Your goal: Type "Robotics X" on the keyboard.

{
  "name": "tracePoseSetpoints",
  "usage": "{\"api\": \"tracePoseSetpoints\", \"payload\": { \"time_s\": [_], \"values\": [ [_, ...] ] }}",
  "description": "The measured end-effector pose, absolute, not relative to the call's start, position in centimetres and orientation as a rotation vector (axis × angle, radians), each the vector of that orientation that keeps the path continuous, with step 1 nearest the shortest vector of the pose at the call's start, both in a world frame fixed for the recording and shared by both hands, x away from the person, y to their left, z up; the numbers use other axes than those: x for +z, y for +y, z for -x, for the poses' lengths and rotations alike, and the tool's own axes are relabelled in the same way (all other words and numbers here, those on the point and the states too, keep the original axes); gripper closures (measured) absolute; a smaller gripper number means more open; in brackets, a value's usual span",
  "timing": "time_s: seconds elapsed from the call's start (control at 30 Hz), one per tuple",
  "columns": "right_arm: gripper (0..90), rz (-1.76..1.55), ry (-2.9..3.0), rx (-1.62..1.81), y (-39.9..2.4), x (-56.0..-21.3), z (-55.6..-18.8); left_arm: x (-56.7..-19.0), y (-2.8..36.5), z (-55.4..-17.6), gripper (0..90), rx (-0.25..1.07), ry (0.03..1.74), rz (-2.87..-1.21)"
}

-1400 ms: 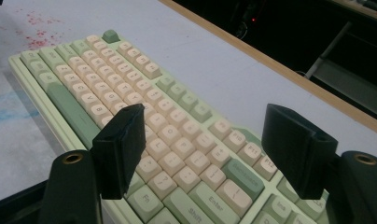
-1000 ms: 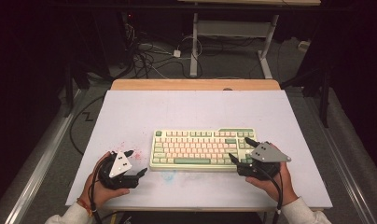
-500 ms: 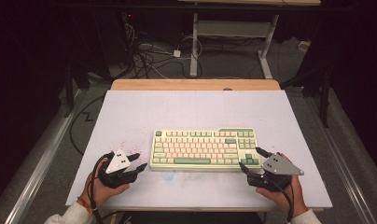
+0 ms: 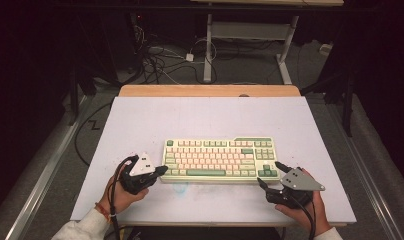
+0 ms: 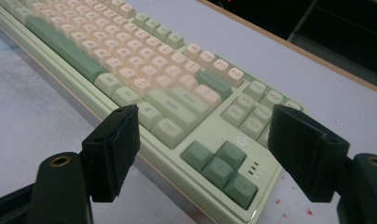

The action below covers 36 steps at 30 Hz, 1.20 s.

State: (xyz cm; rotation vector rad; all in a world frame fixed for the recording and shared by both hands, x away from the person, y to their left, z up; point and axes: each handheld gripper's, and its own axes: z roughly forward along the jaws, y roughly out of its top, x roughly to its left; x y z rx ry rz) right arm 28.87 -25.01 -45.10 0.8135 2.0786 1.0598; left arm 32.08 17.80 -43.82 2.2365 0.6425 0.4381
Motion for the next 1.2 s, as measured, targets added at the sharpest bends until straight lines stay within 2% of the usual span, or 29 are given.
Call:
{"api": "tracePoseSetpoints", "payload": {
  "time_s": [0.73,1.2],
  "values": [
    [25.6,-0.794,2.11,1.029,-24.9,-45.6,-29.0,-44.0,8.2,-36.4,87.9,0.357,0.485,-2.351],
    [25.7,-0.781,2.13,1.018,-24.8,-45.8,-29.1,-45.2,6.2,-37.3,87.7,0.368,0.479,-2.418]
  ]
}}
